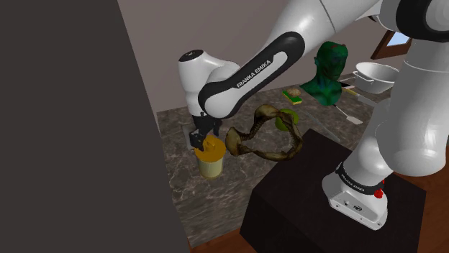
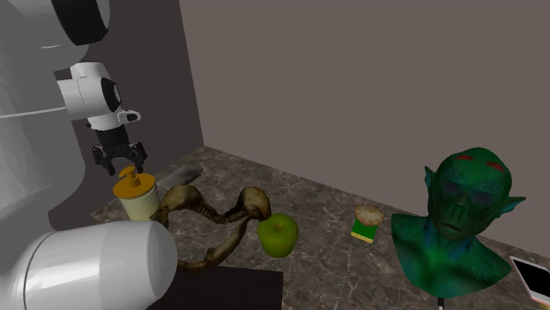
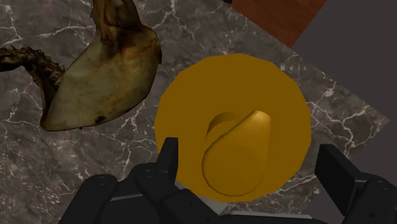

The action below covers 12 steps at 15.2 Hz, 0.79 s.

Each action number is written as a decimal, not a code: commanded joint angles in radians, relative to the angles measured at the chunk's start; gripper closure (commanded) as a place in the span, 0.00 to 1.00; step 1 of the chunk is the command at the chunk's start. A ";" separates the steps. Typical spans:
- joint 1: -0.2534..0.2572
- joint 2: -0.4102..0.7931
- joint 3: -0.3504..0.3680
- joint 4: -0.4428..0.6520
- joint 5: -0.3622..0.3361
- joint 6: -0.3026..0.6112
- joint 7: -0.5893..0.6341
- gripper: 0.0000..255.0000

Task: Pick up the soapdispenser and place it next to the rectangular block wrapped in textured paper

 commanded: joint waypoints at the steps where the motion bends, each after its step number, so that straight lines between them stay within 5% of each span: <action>1: -0.001 -0.018 0.002 0.014 0.005 -0.031 -0.004 0.00; 4: -0.003 -0.060 0.006 0.060 0.018 -0.119 -0.012 0.00; 12: -0.003 -0.060 0.006 0.060 0.018 -0.119 -0.012 0.00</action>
